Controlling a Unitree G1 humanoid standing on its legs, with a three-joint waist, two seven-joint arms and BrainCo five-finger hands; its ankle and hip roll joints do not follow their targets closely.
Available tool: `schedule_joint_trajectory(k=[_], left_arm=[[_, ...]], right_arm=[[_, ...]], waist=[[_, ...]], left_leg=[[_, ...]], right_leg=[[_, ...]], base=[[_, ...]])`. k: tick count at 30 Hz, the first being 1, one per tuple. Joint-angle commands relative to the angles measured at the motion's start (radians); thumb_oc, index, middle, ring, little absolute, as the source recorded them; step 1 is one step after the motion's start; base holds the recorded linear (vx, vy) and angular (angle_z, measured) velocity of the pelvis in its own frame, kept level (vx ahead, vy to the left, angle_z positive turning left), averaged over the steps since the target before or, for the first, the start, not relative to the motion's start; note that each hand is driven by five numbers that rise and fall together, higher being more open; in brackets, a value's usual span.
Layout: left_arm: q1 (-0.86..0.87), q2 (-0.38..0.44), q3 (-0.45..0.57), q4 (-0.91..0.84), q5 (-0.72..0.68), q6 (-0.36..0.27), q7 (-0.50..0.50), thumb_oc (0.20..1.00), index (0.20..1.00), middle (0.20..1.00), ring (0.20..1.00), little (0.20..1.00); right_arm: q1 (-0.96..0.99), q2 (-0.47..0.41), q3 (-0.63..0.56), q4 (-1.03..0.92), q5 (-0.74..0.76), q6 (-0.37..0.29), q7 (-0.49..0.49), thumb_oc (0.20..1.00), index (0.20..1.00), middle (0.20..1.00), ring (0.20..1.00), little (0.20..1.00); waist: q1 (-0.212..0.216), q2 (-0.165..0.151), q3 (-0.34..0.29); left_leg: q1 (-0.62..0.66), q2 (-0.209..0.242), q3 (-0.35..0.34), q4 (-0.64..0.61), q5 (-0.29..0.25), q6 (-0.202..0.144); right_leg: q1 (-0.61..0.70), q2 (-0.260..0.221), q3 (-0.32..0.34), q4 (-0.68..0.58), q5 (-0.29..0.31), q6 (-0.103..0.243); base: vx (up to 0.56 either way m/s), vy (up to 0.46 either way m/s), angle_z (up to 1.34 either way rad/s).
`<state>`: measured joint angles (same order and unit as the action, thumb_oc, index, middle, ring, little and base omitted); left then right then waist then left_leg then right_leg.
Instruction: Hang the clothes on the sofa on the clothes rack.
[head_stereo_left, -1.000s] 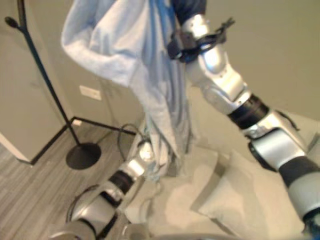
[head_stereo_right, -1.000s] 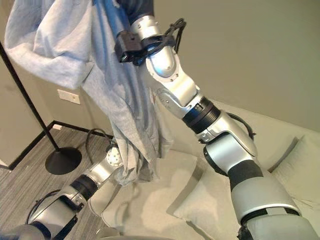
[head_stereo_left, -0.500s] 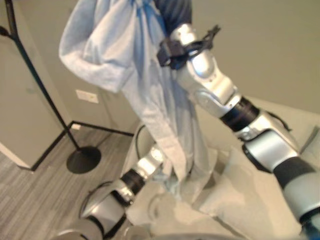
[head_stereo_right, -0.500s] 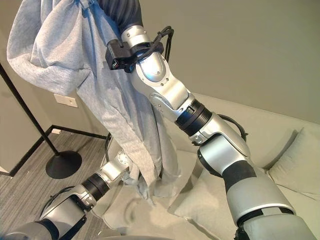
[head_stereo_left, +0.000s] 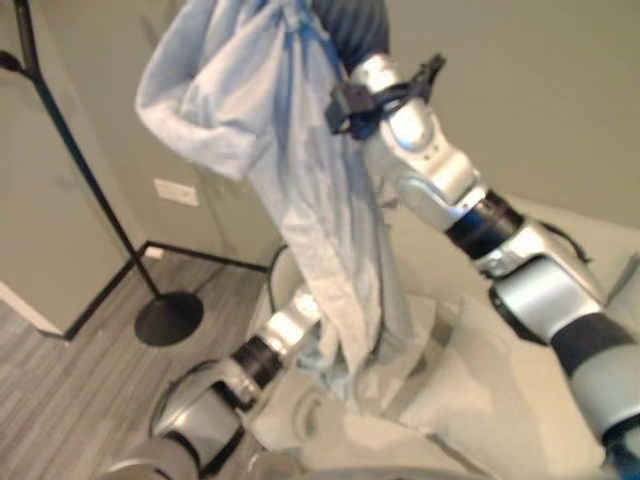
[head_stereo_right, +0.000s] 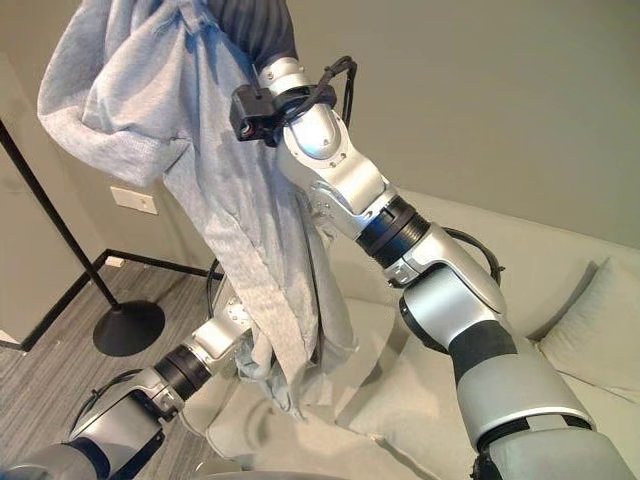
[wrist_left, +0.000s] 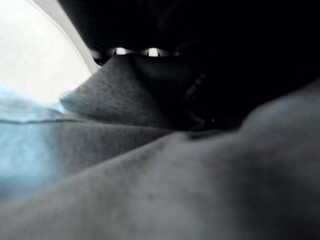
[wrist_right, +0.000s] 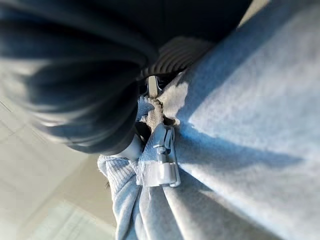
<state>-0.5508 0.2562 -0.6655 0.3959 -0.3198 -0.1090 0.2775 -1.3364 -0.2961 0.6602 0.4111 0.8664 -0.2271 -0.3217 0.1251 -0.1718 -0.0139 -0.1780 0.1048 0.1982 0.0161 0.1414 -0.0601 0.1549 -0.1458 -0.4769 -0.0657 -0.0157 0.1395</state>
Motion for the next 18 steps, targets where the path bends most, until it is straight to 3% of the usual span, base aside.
schedule_joint_trajectory(k=[1, 3, 4, 5, 6, 7, 8, 9, 15, 18], left_arm=[[-0.059, -0.059, -0.009, 0.003, -0.024, -0.043, -0.003, 0.2, 0.2, 0.2, 0.2, 0.2], [-0.06, -0.064, -0.01, 0.011, -0.026, -0.043, -0.004, 0.2, 0.2, 0.2, 0.2, 0.2], [0.492, -0.006, 0.146, -0.007, -0.362, 0.063, -0.27, 1.0, 1.0, 1.0, 1.0, 1.0], [0.495, -0.014, 0.153, -0.011, -0.361, 0.076, -0.272, 1.0, 1.0, 1.0, 1.0, 1.0], [0.494, -0.013, 0.152, -0.011, -0.361, 0.076, -0.272, 1.0, 1.0, 1.0, 1.0, 1.0], [0.477, -0.025, 0.153, 0.003, -0.358, 0.073, -0.269, 0.727, 0.727, 0.727, 0.727, 0.727], [0.472, -0.033, 0.151, 0.005, -0.36, 0.069, -0.266, 0.561, 0.561, 0.561, 0.561, 0.561], [0.48, -0.038, 0.161, -0.002, -0.369, 0.069, -0.268, 0.2, 0.2, 0.2, 0.2, 0.2], [0.501, -0.08, 0.158, 0.032, -0.406, 0.078, -0.278, 0.2, 0.2, 0.2, 0.2, 0.2], [0.511, -0.079, 0.164, 0.016, -0.421, 0.075, -0.277, 0.2, 0.2, 0.2, 0.2, 0.2]], right_arm=[[-0.116, -0.055, -0.04, -0.016, -0.004, -0.056, -0.019, 0.2, 0.2, 0.2, 0.2, 0.2], [-0.087, -0.052, -0.064, -0.018, -0.026, -0.065, -0.02, 0.2, 0.2, 0.2, 0.2, 0.2], [0.999, -0.132, -0.357, -0.373, -0.152, 0.048, 0.179, 0.2, 0.2, 0.2, 0.2, 0.2], [0.978, -0.13, -0.37, -0.353, -0.166, 0.058, 0.166, 0.2, 0.2, 0.2, 0.2, 0.2], [0.977, -0.129, -0.37, -0.352, -0.166, 0.058, 0.166, 0.2, 0.2, 0.2, 0.2, 0.2], [0.958, -0.101, -0.356, -0.327, -0.148, 0.057, 0.158, 0.2, 0.2, 0.2, 0.2, 0.2], [0.946, -0.082, -0.346, -0.305, -0.123, 0.054, 0.156, 0.2, 0.2, 0.2, 0.2, 0.2], [0.934, -0.075, -0.332, -0.292, -0.116, 0.06, 0.158, 0.2, 0.2, 0.2, 0.2, 0.2], [0.954, -0.083, -0.293, -0.312, -0.116, 0.088, 0.192, 0.2, 0.2, 0.2, 0.2, 0.2], [0.959, -0.1, -0.294, -0.317, -0.122, 0.096, 0.202, 0.2, 0.2, 0.2, 0.2, 0.2]], waist=[[0.033, 0.045, 0.01], [0.035, 0.047, 0.013], [-0.138, 0.159, 0.107], [-0.12, 0.138, 0.104], [-0.121, 0.138, 0.106], [-0.111, 0.125, 0.1], [-0.104, 0.112, 0.092], [-0.095, 0.107, 0.078], [-0.091, 0.103, 0.016], [-0.091, 0.101, 0.014]], left_leg=[[0.007, 0.016, 0.018, -0.103, 0.069, -0.047], [0.007, 0.012, 0.016, -0.102, 0.068, -0.045], [0.248, 0.006, 0.048, -0.097, -0.111, 0.031], [0.258, 0.004, 0.045, -0.085, -0.124, 0.021], [0.259, 0.006, 0.044, -0.083, -0.125, 0.019], [0.257, 0.005, 0.044, -0.076, -0.13, 0.014], [0.239, 0.003, 0.055, -0.068, -0.112, 0.014], [0.241, 0.009, 0.065, -0.067, -0.108, 0.004], [0.284, 0.045, 0.098, -0.103, -0.094, -0.024], [0.291, 0.051, 0.101, -0.103, -0.094, -0.028]], right_leg=[[0.045, 0.008, -0.008, 0.088, -0.073, 0.006], [0.044, 0.007, -0.008, 0.088, -0.07, 0.008], [-0.297, -0.089, 0.097, 0.392, 0.04, 0.001], [-0.264, -0.08, 0.057, 0.316, 0.029, -0.005], [-0.259, -0.077, 0.054, 0.31, 0.031, -0.006], [-0.228, -0.057, 0.067, 0.251, 0.025, -0.011], [-0.212, -0.037, 0.074, 0.191, 0.041, -0.03], [-0.185, -0.026, 0.069, 0.142, 0.053, -0.029], [-0.101, 0.019, 0.087, 0.03, 0.059, -0.035], [-0.094, 0.023, 0.091, 0.029, 0.054, -0.036]], base=[[0.0, 0.0, 0.0], [0.0, 0.0, 0.0], [0.01, -0.045, -0.01], [0.01, -0.058, 0.05], [0.05, -0.125, 0.05], [-0.02, -0.125, 0.08], [0.03, -0.155, 0.12], [0.05, -0.107, 0.04], [0.11, -0.085, -0.06], [0.03, -0.061, -0.06]])
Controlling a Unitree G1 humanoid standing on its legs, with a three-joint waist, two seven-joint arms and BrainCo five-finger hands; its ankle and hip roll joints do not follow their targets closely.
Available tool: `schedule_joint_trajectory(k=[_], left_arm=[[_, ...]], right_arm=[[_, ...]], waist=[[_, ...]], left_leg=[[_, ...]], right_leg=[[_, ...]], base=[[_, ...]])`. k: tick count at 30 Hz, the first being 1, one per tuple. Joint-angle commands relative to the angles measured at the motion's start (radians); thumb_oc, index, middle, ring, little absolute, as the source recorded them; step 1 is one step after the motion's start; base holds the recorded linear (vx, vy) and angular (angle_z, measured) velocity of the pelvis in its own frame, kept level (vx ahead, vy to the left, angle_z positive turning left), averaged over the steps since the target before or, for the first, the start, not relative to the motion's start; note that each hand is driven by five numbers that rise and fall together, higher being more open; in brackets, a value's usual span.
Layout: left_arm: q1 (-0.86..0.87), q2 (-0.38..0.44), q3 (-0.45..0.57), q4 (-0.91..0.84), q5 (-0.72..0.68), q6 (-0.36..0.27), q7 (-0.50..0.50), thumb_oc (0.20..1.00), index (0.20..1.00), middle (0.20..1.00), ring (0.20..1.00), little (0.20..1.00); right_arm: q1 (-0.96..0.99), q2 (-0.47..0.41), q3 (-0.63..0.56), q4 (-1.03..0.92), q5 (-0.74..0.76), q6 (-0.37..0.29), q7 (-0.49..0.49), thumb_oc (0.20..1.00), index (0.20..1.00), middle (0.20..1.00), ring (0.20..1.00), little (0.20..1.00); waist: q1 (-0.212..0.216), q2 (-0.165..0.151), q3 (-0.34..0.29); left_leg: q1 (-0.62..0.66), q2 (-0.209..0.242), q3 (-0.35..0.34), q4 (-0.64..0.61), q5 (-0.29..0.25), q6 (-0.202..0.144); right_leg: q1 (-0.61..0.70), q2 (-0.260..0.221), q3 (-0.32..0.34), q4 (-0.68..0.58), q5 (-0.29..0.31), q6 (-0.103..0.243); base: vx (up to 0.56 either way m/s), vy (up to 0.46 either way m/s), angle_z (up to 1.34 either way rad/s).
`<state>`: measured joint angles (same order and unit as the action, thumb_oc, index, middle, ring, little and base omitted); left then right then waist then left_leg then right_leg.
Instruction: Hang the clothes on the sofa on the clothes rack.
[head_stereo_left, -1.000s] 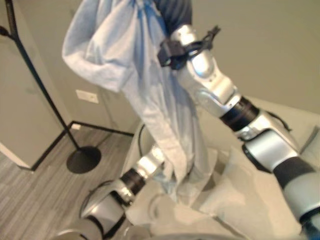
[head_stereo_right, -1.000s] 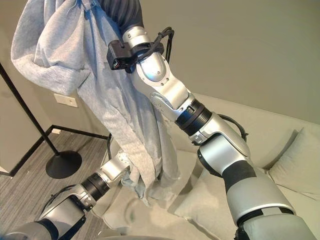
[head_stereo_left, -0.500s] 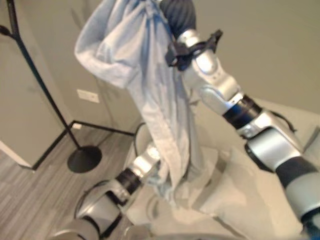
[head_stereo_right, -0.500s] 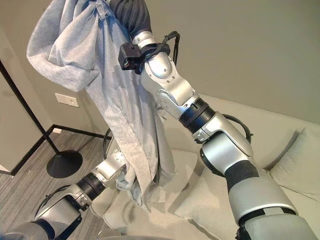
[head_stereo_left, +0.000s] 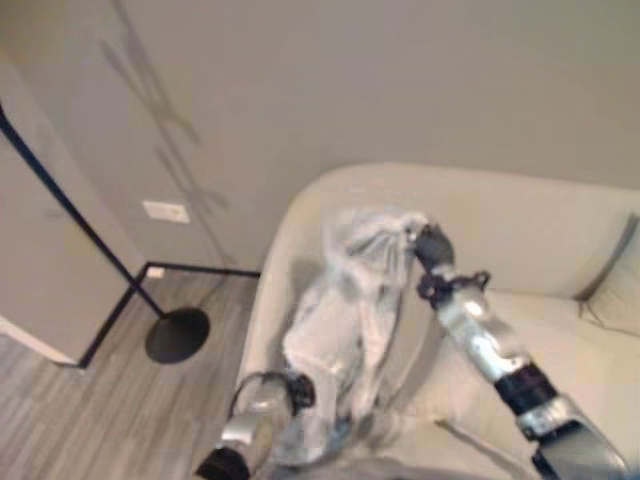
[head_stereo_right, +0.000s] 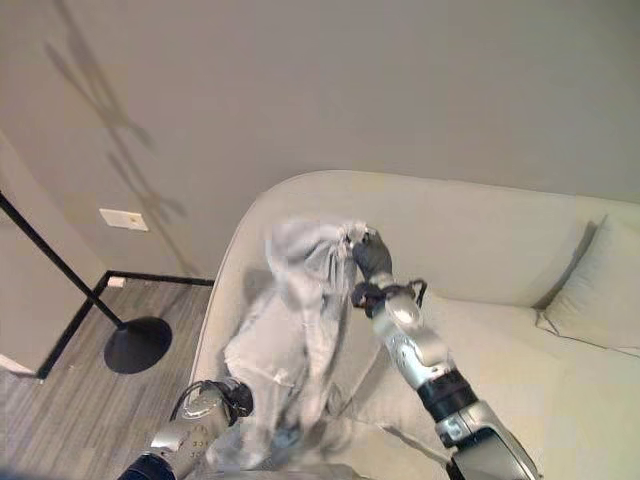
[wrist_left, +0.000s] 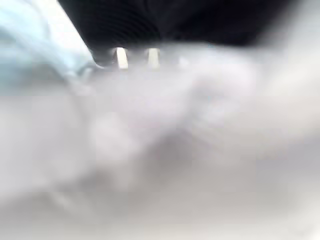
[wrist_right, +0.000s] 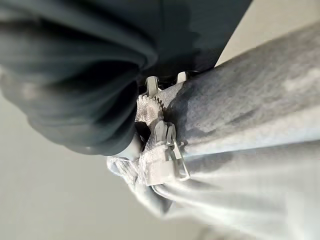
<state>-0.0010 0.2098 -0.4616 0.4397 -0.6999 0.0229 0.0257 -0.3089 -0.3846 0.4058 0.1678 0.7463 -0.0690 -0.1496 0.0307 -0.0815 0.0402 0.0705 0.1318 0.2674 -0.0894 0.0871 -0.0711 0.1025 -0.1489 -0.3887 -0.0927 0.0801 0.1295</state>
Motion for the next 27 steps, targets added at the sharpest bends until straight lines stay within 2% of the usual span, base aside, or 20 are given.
schedule_joint_trajectory(k=[1, 10, 11, 15, 16, 18, 20, 22, 23, 24, 27], left_arm=[[-0.037, -0.039, -0.044, -0.029, -0.064, -0.057, -0.023, 0.2, 0.2, 0.2, 0.2, 0.2], [-0.015, -0.061, -0.016, -0.03, -0.159, -0.055, 0.004, 0.2, 0.2, 0.2, 0.2, 0.2], [-0.035, -0.059, -0.027, -0.037, -0.145, -0.058, 0.023, 0.2, 0.2, 0.2, 0.2, 0.2], [-0.047, -0.048, -0.033, -0.062, -0.13, -0.06, 0.023, 0.2, 0.2, 0.2, 0.2, 0.2], [-0.069, -0.012, -0.024, -0.115, -0.114, -0.074, 0.008, 0.2, 0.2, 0.2, 0.2, 0.2], [-0.07, -0.012, -0.023, -0.115, -0.114, -0.074, 0.008, 0.2, 0.2, 0.2, 0.2, 0.2], [-0.092, 0.022, -0.012, -0.176, -0.101, -0.09, -0.012, 0.2, 0.2, 0.2, 0.2, 0.2], [-0.101, 0.028, -0.014, -0.181, -0.093, -0.091, -0.019, 0.2, 0.2, 0.2, 0.2, 0.2], [-0.11, 0.05, -0.036, -0.211, -0.074, -0.088, -0.061, 0.2, 0.2, 0.2, 0.2, 0.2], [-0.115, 0.068, -0.042, -0.225, -0.06, -0.089, -0.081, 1.0, 1.0, 1.0, 1.0, 1.0], [-0.12, 0.078, -0.042, -0.224, -0.028, -0.094, -0.082, 1.0, 1.0, 1.0, 1.0, 1.0]], right_arm=[[-0.071, -0.016, -0.043, -0.074, -0.004, -0.062, 0.026, 0.2, 0.2, 0.2, 0.2, 0.2], [-0.09, -0.004, -0.075, -0.097, -0.015, -0.071, -0.011, 0.2, 0.2, 0.2, 0.2, 0.2], [-0.26, -0.013, -0.068, -0.115, 0.015, -0.094, -0.056, 0.2, 0.2, 0.2, 0.2, 0.2], [-0.391, -0.061, -0.054, -0.139, 0.012, -0.1, -0.071, 0.2, 0.2, 0.2, 0.2, 0.2], [-0.582, -0.165, -0.035, -0.104, 0.012, -0.108, -0.073, 0.2, 0.2, 0.2, 0.2, 0.2], [-0.585, -0.165, -0.034, -0.102, 0.013, -0.109, -0.072, 0.2, 0.2, 0.2, 0.2, 0.2], [-0.736, -0.196, 0.008, -0.083, -0.005, -0.113, -0.067, 0.2, 0.2, 0.2, 0.2, 0.2], [-0.759, -0.191, 0.017, -0.072, -0.01, -0.115, -0.071, 0.2, 0.2, 0.2, 0.2, 0.2], [-0.824, -0.156, 0.032, -0.04, 0.015, -0.128, -0.058, 0.2, 0.2, 0.2, 0.2, 0.2], [-0.879, -0.147, 0.056, -0.002, 0.036, -0.133, -0.049, 0.2, 0.2, 0.2, 0.2, 0.2], [-0.919, -0.143, 0.067, 0.022, 0.053, -0.134, -0.043, 0.2, 0.2, 0.2, 0.2, 0.2]], waist=[[0.002, 0.013, -0.04], [-0.005, 0.021, -0.045], [0.0, 0.019, -0.048], [-0.001, 0.015, -0.052], [0.0, 0.004, -0.061], [0.0, 0.005, -0.06], [-0.001, -0.004, -0.066], [-0.003, -0.006, -0.068], [-0.002, -0.007, -0.068], [0.0, -0.008, -0.071], [0.0, -0.01, -0.076]], left_leg=[[0.049, 0.027, 0.032, 0.002, -0.04, -0.018], [0.059, 0.037, 0.029, 0.002, -0.04, -0.021], [0.057, 0.041, 0.027, 0.003, -0.036, -0.023], [0.055, 0.043, 0.029, 0.002, -0.033, -0.025], [0.05, 0.047, 0.031, 0.003, -0.028, -0.029], [0.05, 0.047, 0.031, 0.003, -0.028, -0.029], [0.047, 0.051, 0.032, 0.002, -0.024, -0.033], [0.042, 0.051, 0.031, 0.002, -0.021, -0.033], [0.043, 0.053, 0.03, 0.002, -0.02, -0.034], [0.048, 0.054, 0.033, 0.002, -0.027, -0.036], [0.045, 0.053, 0.034, 0.002, -0.026, -0.037]], right_leg=[[-0.037, 0.029, 0.006, 0.056, -0.047, -0.03], [-0.023, 0.037, 0.019, 0.051, -0.057, -0.039], [-0.024, 0.04, 0.026, 0.05, -0.054, -0.042], [-0.026, 0.042, 0.033, 0.045, -0.05, -0.043], [-0.029, 0.047, 0.04, 0.038, -0.046, -0.044], [-0.029, 0.047, 0.04, 0.039, -0.046, -0.044], [-0.031, 0.051, 0.046, 0.034, -0.042, -0.044], [-0.035, 0.051, 0.046, 0.032, -0.039, -0.045], [-0.031, 0.053, 0.049, 0.019, -0.031, -0.044], [-0.026, 0.055, 0.054, 0.011, -0.027, -0.042], [-0.027, 0.055, 0.056, 0.005, -0.022, -0.04]], base=[[0.01, -0.056, -0.18], [-0.01, -0.028, -0.06], [-0.11, -0.023, 0.0], [-0.07, -0.01, -0.03], [-0.06, -0.009, 0.0], [-0.05, -0.006, -0.04], [-0.06, -0.014, -0.06], [-0.04, -0.01, -0.06], [-0.04, 0.007, -0.01], [-0.05, 0.007, -0.03], [-0.01, 0.011, -0.03]])
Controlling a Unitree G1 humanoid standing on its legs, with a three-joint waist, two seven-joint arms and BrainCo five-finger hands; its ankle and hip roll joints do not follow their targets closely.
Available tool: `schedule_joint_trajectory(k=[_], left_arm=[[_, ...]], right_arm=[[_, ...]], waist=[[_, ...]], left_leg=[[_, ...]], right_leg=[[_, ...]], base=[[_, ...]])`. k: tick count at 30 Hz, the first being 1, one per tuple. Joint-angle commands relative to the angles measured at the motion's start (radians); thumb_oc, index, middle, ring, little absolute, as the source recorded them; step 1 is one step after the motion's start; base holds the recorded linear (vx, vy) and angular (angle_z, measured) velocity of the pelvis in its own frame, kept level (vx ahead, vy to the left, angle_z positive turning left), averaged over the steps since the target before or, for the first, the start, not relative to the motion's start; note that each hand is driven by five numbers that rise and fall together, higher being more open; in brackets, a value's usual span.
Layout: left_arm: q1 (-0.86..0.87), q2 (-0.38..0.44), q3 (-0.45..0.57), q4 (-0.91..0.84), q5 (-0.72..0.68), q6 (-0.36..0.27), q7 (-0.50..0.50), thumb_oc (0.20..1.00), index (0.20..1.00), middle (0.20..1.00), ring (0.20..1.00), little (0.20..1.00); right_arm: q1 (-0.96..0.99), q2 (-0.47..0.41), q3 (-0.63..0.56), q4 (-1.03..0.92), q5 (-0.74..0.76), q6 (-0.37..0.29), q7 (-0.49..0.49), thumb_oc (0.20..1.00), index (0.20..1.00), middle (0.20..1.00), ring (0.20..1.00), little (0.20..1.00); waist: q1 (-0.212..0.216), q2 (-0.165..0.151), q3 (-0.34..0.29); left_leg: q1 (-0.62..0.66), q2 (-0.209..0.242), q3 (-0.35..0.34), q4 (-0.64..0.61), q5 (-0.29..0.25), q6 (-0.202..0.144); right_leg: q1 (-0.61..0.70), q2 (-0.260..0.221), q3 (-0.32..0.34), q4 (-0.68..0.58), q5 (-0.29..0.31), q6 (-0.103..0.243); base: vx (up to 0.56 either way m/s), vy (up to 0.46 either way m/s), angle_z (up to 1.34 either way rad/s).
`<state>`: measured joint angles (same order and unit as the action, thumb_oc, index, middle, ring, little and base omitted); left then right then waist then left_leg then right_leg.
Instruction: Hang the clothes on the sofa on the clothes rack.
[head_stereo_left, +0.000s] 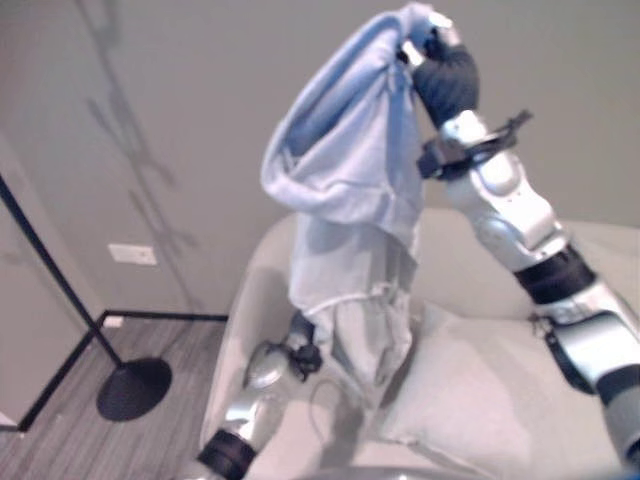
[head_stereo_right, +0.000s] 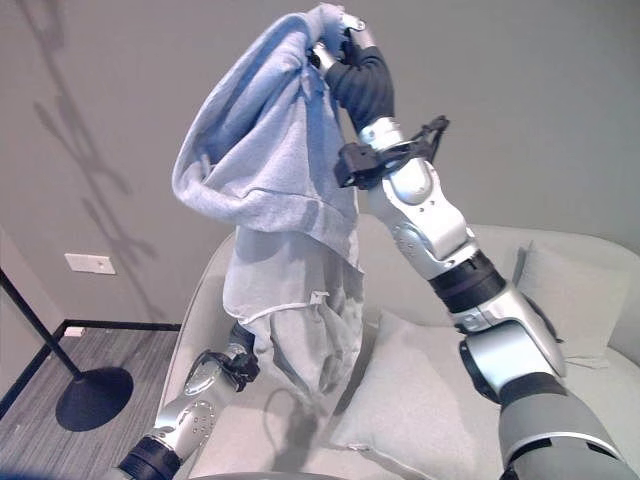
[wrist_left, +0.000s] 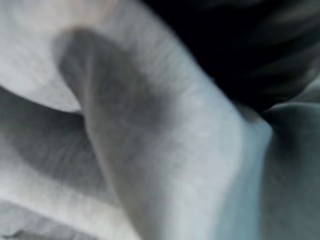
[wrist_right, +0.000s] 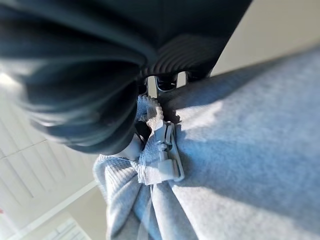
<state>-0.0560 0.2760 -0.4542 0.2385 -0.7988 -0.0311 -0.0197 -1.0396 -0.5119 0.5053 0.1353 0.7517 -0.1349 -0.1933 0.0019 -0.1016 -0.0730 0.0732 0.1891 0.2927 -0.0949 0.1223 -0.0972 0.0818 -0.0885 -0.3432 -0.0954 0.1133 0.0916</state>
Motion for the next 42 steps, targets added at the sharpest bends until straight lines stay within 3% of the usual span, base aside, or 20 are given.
schedule_joint_trajectory(k=[1, 8, 14, 20, 21, 22, 31, 35, 38, 39, 40, 42], left_arm=[[-0.066, 0.017, -0.047, -0.018, 0.098, -0.049, -0.028, 1.0, 1.0, 1.0, 1.0, 1.0], [-0.22, -0.038, -0.084, 0.182, 0.349, -0.073, 0.058, 1.0, 1.0, 1.0, 1.0, 1.0], [-0.321, -0.09, -0.173, 0.221, 0.399, -0.08, 0.065, 1.0, 1.0, 1.0, 1.0, 1.0], [-0.432, -0.2, -0.309, 0.343, 0.449, -0.065, 0.062, 1.0, 1.0, 1.0, 1.0, 1.0], [-0.438, -0.213, -0.32, 0.358, 0.439, -0.062, 0.062, 0.479, 0.479, 0.479, 0.479, 0.479], [-0.448, -0.224, -0.327, 0.373, 0.429, -0.062, 0.067, 0.2, 0.2, 0.2, 0.2, 0.2], [-0.383, -0.173, -0.256, 0.287, 0.28, -0.087, 0.096, 0.2, 0.2, 0.2, 0.2, 0.2], [-0.185, -0.046, -0.073, 0.034, 0.156, -0.123, 0.107, 0.2, 0.2, 0.2, 0.2, 0.2], [-0.1, -0.004, 0.014, -0.076, 0.134, -0.144, 0.103, 0.2, 0.2, 0.2, 0.2, 0.2], [-0.085, 0.005, 0.037, -0.103, 0.133, -0.156, 0.099, 0.2, 0.2, 0.2, 0.2, 0.2], [-0.064, 0.021, 0.072, -0.146, 0.122, -0.166, 0.096, 0.2, 0.2, 0.2, 0.2, 0.2], [-0.053, 0.026, 0.088, -0.169, 0.12, -0.171, 0.097, 0.2, 0.2, 0.2, 0.2, 0.2]], right_arm=[[-0.225, -0.014, -0.027, 0.077, 0.071, -0.076, 0.003, 0.2, 0.2, 0.2, 0.2, 0.2], [-0.268, 0.0, -0.052, 0.094, 0.128, -0.12, -0.03, 0.2, 0.2, 0.2, 0.2, 0.2], [-0.319, 0.057, -0.036, 0.16, 0.148, -0.135, -0.055, 0.2, 0.2, 0.2, 0.2, 0.2], [-0.334, 0.148, -0.031, 0.206, 0.204, -0.146, -0.07, 0.2, 0.2, 0.2, 0.2, 0.2], [-0.335, 0.156, -0.029, 0.207, 0.206, -0.147, -0.075, 0.2, 0.2, 0.2, 0.2, 0.2], [-0.334, 0.161, -0.029, 0.207, 0.207, -0.148, -0.078, 0.2, 0.2, 0.2, 0.2, 0.2], [-0.306, 0.101, -0.041, 0.171, 0.206, -0.161, -0.084, 0.2, 0.2, 0.2, 0.2, 0.2], [-0.189, -0.025, -0.122, 0.063, 0.164, -0.188, -0.082, 0.2, 0.2, 0.2, 0.2, 0.2], [-0.12, -0.067, -0.178, -0.001, 0.133, -0.201, -0.071, 0.2, 0.2, 0.2, 0.2, 0.2], [-0.106, -0.075, -0.19, -0.013, 0.123, -0.21, -0.069, 0.2, 0.2, 0.2, 0.2, 0.2], [-0.083, -0.086, -0.202, -0.049, 0.091, -0.208, -0.072, 0.2, 0.2, 0.2, 0.2, 0.2], [-0.072, -0.086, -0.204, -0.064, 0.077, -0.203, -0.072, 0.2, 0.2, 0.2, 0.2, 0.2]], waist=[[0.033, 0.006, 0.036], [0.012, -0.013, 0.018], [0.0, -0.015, 0.021], [-0.027, -0.017, 0.023], [-0.032, -0.017, 0.024], [-0.036, -0.015, 0.026], [-0.038, -0.008, 0.039], [0.009, 0.005, 0.071], [0.034, 0.005, 0.092], [0.04, 0.004, 0.1], [0.045, 0.002, 0.12], [0.044, 0.004, 0.125]], left_leg=[[0.046, -0.002, 0.006, 0.008, -0.063, -0.013], [0.03, 0.0, -0.001, 0.008, -0.064, -0.019], [0.037, -0.001, 0.005, 0.008, -0.071, -0.014], [0.044, -0.002, 0.015, 0.008, -0.077, -0.01], [0.045, -0.001, 0.016, 0.008, -0.078, -0.01], [0.046, -0.002, 0.015, 0.008, -0.079, -0.009], [0.065, 0.009, 0.023, 0.008, -0.074, -0.013], [0.042, 0.003, -0.006, 0.009, -0.048, -0.015], [0.009, -0.016, -0.005, 0.062, -0.064, -0.012], [-0.003, -0.023, 0.003, 0.089, -0.078, -0.014], [-0.015, -0.024, 0.032, 0.166, -0.125, -0.019], [-0.019, -0.022, 0.036, 0.195, -0.134, -0.024]], right_leg=[[-0.003, -0.004, 0.012, 0.008, -0.058, -0.001], [-0.013, 0.001, 0.018, 0.008, -0.051, 0.0], [-0.011, -0.004, 0.021, 0.008, -0.047, 0.002], [-0.01, -0.003, 0.037, 0.012, -0.047, 0.001], [-0.011, -0.003, 0.039, 0.014, -0.047, 0.0], [-0.012, -0.002, 0.043, 0.016, -0.047, -0.001], [-0.003, 0.008, 0.052, 0.02, -0.061, -0.007], [0.004, 0.004, 0.023, 0.008, -0.068, -0.007], [0.003, -0.021, -0.004, 0.008, -0.058, -0.001], [-0.002, -0.034, -0.017, 0.008, -0.053, 0.0], [-0.014, -0.063, -0.045, 0.01, -0.038, 0.003], [-0.024, -0.077, -0.059, 0.01, -0.027, 0.006]], base=[[-0.03, 0.006, 0.01], [-0.04, 0.011, 0.03], [0.0, 0.0, 0.0], [0.0, -0.002, -0.01], [0.0, 0.0, 0.0], [0.01, -0.016, -0.04], [0.02, -0.033, -0.09], [-0.03, -0.041, 0.03], [-0.08, 0.006, 0.14], [-0.21, 0.038, 0.3], [-0.17, 0.035, 0.31], [-0.17, 0.089, 0.41]])
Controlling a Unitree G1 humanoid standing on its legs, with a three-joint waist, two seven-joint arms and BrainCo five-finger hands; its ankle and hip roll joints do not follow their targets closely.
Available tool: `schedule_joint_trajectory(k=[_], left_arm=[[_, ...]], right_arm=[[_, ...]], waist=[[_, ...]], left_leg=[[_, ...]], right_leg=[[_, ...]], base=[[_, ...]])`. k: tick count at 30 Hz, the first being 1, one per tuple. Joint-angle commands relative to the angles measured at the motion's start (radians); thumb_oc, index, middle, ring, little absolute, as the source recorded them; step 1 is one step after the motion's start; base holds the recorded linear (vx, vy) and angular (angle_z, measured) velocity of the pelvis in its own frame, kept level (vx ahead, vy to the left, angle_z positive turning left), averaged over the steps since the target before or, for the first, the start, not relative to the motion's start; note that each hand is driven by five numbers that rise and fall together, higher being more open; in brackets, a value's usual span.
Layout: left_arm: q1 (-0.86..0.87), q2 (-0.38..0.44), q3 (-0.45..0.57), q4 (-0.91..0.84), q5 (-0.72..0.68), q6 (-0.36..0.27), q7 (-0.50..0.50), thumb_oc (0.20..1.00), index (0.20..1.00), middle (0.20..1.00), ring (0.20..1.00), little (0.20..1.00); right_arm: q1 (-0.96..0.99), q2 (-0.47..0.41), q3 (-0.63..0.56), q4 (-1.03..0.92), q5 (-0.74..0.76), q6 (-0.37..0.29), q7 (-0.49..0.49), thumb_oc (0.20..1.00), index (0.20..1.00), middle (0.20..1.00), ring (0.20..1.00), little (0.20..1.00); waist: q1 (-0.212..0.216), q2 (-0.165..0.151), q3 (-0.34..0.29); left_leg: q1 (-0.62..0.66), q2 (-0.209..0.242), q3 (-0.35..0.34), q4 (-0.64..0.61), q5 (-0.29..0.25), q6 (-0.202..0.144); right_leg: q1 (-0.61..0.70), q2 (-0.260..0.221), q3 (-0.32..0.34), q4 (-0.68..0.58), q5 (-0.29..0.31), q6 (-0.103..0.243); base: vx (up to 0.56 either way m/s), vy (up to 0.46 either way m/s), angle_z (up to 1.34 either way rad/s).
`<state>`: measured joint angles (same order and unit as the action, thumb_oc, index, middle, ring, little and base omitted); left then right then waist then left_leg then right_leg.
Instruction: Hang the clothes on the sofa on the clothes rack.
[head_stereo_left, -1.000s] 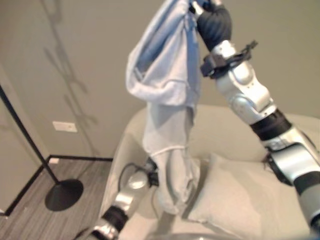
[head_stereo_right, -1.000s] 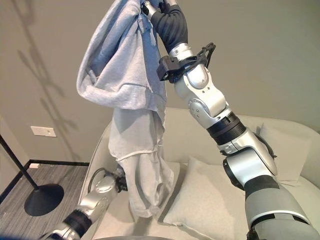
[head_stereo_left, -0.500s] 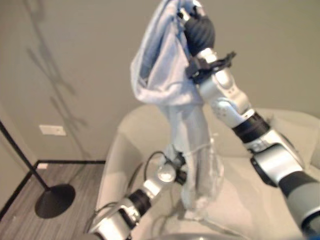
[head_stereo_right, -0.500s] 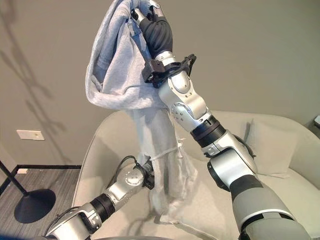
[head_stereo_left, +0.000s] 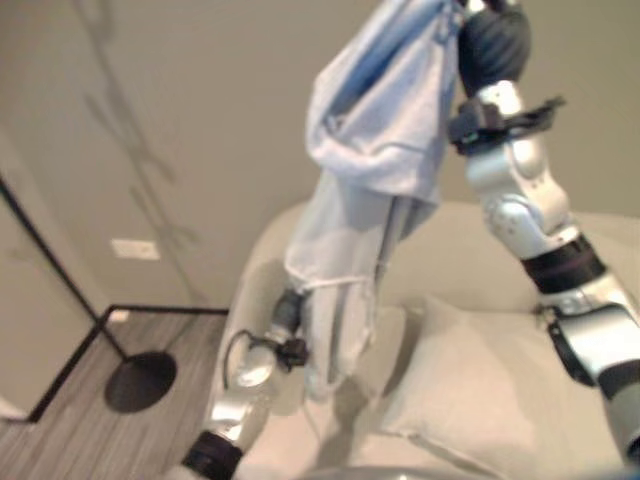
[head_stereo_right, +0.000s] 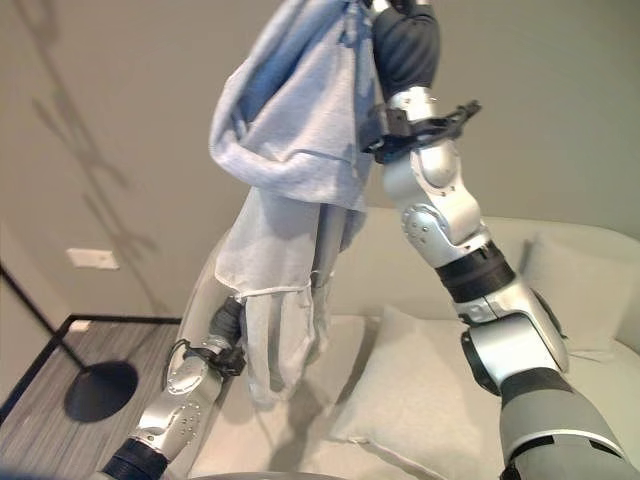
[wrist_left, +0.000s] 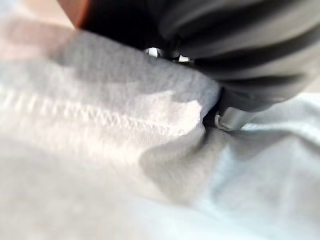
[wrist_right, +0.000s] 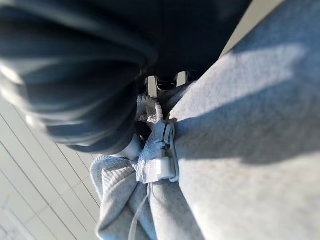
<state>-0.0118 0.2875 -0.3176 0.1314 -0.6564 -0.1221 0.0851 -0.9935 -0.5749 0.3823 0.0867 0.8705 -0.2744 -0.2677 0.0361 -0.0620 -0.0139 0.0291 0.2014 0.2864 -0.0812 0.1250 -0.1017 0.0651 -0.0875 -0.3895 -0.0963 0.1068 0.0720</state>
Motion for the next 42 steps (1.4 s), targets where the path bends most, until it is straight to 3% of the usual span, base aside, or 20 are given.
schedule_joint_trajectory(k=[1, 6, 7, 11, 13, 15, 16, 17, 19, 21, 22, 24, 26, 27, 30, 33, 35, 39, 40, 42], left_arm=[[-0.094, 0.013, -0.039, -0.075, -0.027, -0.087, -0.011, 0.2, 0.2, 0.2, 0.2, 0.2], [-0.114, -0.001, -0.063, -0.072, -0.027, -0.092, -0.022, 0.2, 0.2, 0.2, 0.2, 0.2], [-0.124, -0.004, -0.085, -0.062, -0.026, -0.091, -0.027, 0.2, 0.2, 0.2, 0.2, 0.2], [-0.143, -0.006, -0.119, -0.054, -0.025, -0.08, -0.036, 0.2, 0.2, 0.2, 0.2, 0.2], [-0.166, 0.001, -0.141, -0.04, -0.019, -0.075, -0.027, 0.2, 0.2, 0.2, 0.2, 0.2], [-0.178, 0.001, -0.156, -0.042, -0.011, -0.07, -0.03, 0.2, 0.2, 0.2, 0.2, 0.2], [-0.177, 0.003, -0.161, -0.047, -0.007, -0.063, -0.037, 0.2, 0.2, 0.2, 0.2, 0.2], [-0.175, 0.013, -0.17, -0.053, 0.007, -0.056, -0.052, 0.2, 0.2, 0.2, 0.2, 0.2], [-0.17, 0.025, -0.158, -0.057, 0.046, -0.057, -0.051, 0.2, 0.2, 0.2, 0.2, 0.2], [-0.157, 0.024, -0.152, -0.056, 0.079, -0.044, -0.045, 0.2, 0.2, 0.2, 0.2, 0.2], [-0.149, 0.023, -0.138, -0.051, 0.077, -0.048, -0.032, 0.2, 0.2, 0.2, 0.2, 0.2], [-0.134, 0.024, -0.113, -0.042, 0.07, -0.042, -0.031, 0.2, 0.2, 0.2, 0.2, 0.2], [-0.128, 0.023, -0.119, -0.055, 0.058, -0.042, -0.04, 0.2, 0.2, 0.2, 0.2, 0.2], [-0.123, 0.026, -0.126, -0.056, 0.053, -0.036, -0.043, 0.2, 0.2, 0.2, 0.2, 0.2], [-0.137, -0.002, -0.159, -0.05, 0.04, -0.014, -0.064, 0.2, 0.2, 0.2, 0.2, 0.2], [-0.17, -0.041, -0.225, -0.017, 0.044, 0.001, -0.088, 0.2, 0.2, 0.2, 0.2, 0.2], [-0.183, -0.062, -0.269, -0.012, 0.054, 0.013, -0.112, 0.2, 0.2, 0.2, 0.2, 0.2], [-0.189, -0.06, -0.285, -0.011, 0.054, 0.009, -0.128, 0.2, 0.2, 0.2, 0.2, 0.2], [-0.205, -0.055, -0.286, -0.016, 0.045, -0.004, -0.121, 0.2, 0.2, 0.2, 0.2, 0.2], [-0.216, -0.049, -0.276, -0.01, 0.035, -0.016, -0.105, 0.2, 0.2, 0.2, 0.2, 0.2]], right_arm=[[-0.11, -0.026, -0.077, -0.02, -0.062, -0.054, 0.007, 0.2, 0.2, 0.2, 0.2, 0.2], [-0.132, -0.034, -0.057, 0.012, -0.079, -0.038, 0.0, 0.2, 0.2, 0.2, 0.2, 0.2], [-0.142, -0.035, -0.054, 0.028, -0.085, -0.032, -0.009, 0.2, 0.2, 0.2, 0.2, 0.2], [-0.139, -0.055, -0.064, 0.042, -0.109, -0.022, -0.027, 0.2, 0.2, 0.2, 0.2, 0.2], [-0.133, -0.091, -0.078, 0.058, -0.129, -0.021, -0.051, 0.2, 0.2, 0.2, 0.2, 0.2], [-0.11, -0.095, -0.097, 0.038, -0.157, -0.01, -0.064, 0.2, 0.2, 0.2, 0.2, 0.2], [-0.055, -0.105, -0.141, -0.007, -0.177, -0.005, -0.061, 0.2, 0.2, 0.2, 0.2, 0.2], [0.031, -0.119, -0.197, -0.066, -0.218, 0.006, -0.062, 0.2, 0.2, 0.2, 0.2, 0.2], [0.145, -0.146, -0.26, -0.071, -0.245, 0.011, -0.065, 0.2, 0.2, 0.2, 0.2, 0.2], [0.25, -0.142, -0.314, -0.121, -0.249, 0.018, -0.063, 0.2, 0.2, 0.2, 0.2, 0.2], [0.294, -0.137, -0.327, -0.141, -0.26, 0.028, -0.065, 0.2, 0.2, 0.2, 0.2, 0.2], [0.317, -0.144, -0.331, -0.164, -0.249, 0.027, -0.047, 0.2, 0.2, 0.2, 0.2, 0.2], [0.267, -0.181, -0.289, -0.155, -0.235, 0.023, -0.029, 0.2, 0.2, 0.2, 0.2, 0.2], [0.246, -0.191, -0.273, -0.154, -0.223, 0.025, -0.022, 0.2, 0.2, 0.2, 0.2, 0.2], [0.179, -0.218, -0.214, -0.12, -0.166, 0.027, 0.002, 0.2, 0.2, 0.2, 0.2, 0.2], [0.177, -0.23, -0.214, -0.111, -0.163, 0.023, -0.011, 0.2, 0.2, 0.2, 0.2, 0.2], [0.189, -0.224, -0.227, -0.113, -0.162, 0.007, -0.018, 0.2, 0.2, 0.2, 0.2, 0.2], [0.21, -0.2, -0.23, -0.119, -0.171, 0.006, -0.011, 0.2, 0.2, 0.2, 0.2, 0.2], [0.202, -0.191, -0.207, -0.109, -0.172, 0.005, -0.009, 0.2, 0.2, 0.2, 0.2, 0.2], [0.186, -0.193, -0.197, -0.072, -0.176, 0.007, -0.012, 0.2, 0.2, 0.2, 0.2, 0.2]], waist=[[0.004, -0.028, 0.07], [-0.034, -0.001, 0.063], [-0.051, 0.013, 0.056], [-0.078, 0.044, 0.04], [-0.088, 0.057, 0.039], [-0.097, 0.053, 0.038], [-0.101, 0.051, 0.035], [-0.093, 0.041, 0.053], [-0.078, 0.022, 0.079], [-0.073, -0.001, 0.095], [-0.086, -0.012, 0.109], [-0.107, -0.007, 0.127], [-0.113, 0.014, 0.135], [-0.121, 0.022, 0.14], [-0.152, 0.02, 0.153], [-0.182, 0.006, 0.164], [-0.176, -0.002, 0.143], [-0.184, 0.014, 0.111], [-0.179, 0.016, 0.092], [-0.162, 0.002, 0.093]], left_leg=[[0.037, -0.023, 0.039, 0.204, -0.134, -0.033], [0.09, 0.053, 0.051, 0.225, -0.088, -0.064], [0.122, 0.115, 0.063, 0.223, -0.023, -0.087], [0.159, 0.206, 0.058, 0.168, 0.086, -0.138], [0.139, 0.253, 0.027, 0.099, 0.157, -0.16], [0.133, 0.226, -0.002, 0.062, 0.078, -0.158], [0.126, 0.203, 0.004, 0.054, -0.029, -0.156], [0.088, 0.146, -0.021, 0.094, -0.169, -0.117], [0.078, 0.064, -0.067, 0.114, -0.237, -0.085], [0.097, -0.013, -0.1, 0.1, -0.263, -0.042], [0.099, -0.051, -0.109, 0.092, -0.253, -0.02], [0.124, -0.115, -0.106, 0.077, -0.248, 0.048], [0.148, -0.146, -0.063, 0.06, -0.242, 0.083], [0.164, -0.157, -0.056, 0.058, -0.254, 0.098], [0.2, -0.193, -0.024, 0.052, -0.28, 0.124], [0.217, -0.217, -0.04, 0.04, -0.302, 0.136], [0.227, -0.229, -0.041, 0.034, -0.326, 0.128], [0.244, -0.209, -0.037, 0.079, -0.37, 0.105], [0.19, -0.166, -0.01, 0.256, -0.321, 0.019], [0.086, -0.094, 0.013, 0.463, -0.185, -0.065]], right_leg=[[-0.021, -0.1, -0.035, 0.011, -0.003, 0.031], [-0.056, -0.154, -0.089, 0.015, 0.029, 0.047], [-0.07, -0.189, -0.122, 0.025, 0.041, 0.061], [-0.083, -0.254, -0.15, 0.059, 0.039, 0.104], [-0.108, -0.354, -0.145, 0.09, 0.071, 0.147], [-0.123, -0.412, -0.148, 0.117, 0.104, 0.169], [-0.117, -0.452, -0.157, 0.118, 0.144, 0.187], [-0.092, -0.516, -0.146, 0.124, 0.24, 0.19], [-0.072, -0.589, -0.131, 0.138, 0.344, 0.19], [-0.028, -0.623, -0.113, 0.149, 0.34, 0.19], [-0.033, -0.634, -0.09, 0.172, 0.391, 0.19], [-0.099, -0.554, 0.013, 0.29, 0.278, 0.168], [-0.18, -0.427, 0.007, 0.387, 0.14, 0.13], [-0.217, -0.37, -0.011, 0.441, 0.104, 0.141], [-0.331, -0.226, -0.064, 0.482, 0.067, 0.124], [-0.38, -0.171, -0.033, 0.441, 0.094, 0.13], [-0.296, -0.142, -0.046, 0.326, 0.014, 0.076], [-0.261, -0.1, -0.041, 0.318, -0.046, 0.04], [-0.151, -0.074, -0.087, 0.205, -0.072, 0.011], [-0.089, -0.061, -0.099, 0.15, -0.082, -0.013]], base=[[-0.19, 0.179, 0.55], [-0.16, 0.231, 0.58], [-0.17, 0.347, 0.29], [-0.14, 0.424, 0.58], [-0.21, 0.667, 0.68], [-0.14, 0.56, 0.76], [-0.09, 0.641, 0.93], [-0.1, 0.711, 1.02], [-0.05, 0.691, 1.0], [0.03, 0.469, 0.62], [0.0, 0.586, 1.05], [-0.01, 0.62, 0.81], [0.03, 0.503, -0.2], [0.05, 0.407, -0.72], [0.09, 0.278, -0.82], [0.15, 0.079, -0.13], [0.21, -0.072, -0.16], [0.28, -0.091, 0.16], [0.34, -0.19, 0.34], [0.26, -0.18, 0.32]])
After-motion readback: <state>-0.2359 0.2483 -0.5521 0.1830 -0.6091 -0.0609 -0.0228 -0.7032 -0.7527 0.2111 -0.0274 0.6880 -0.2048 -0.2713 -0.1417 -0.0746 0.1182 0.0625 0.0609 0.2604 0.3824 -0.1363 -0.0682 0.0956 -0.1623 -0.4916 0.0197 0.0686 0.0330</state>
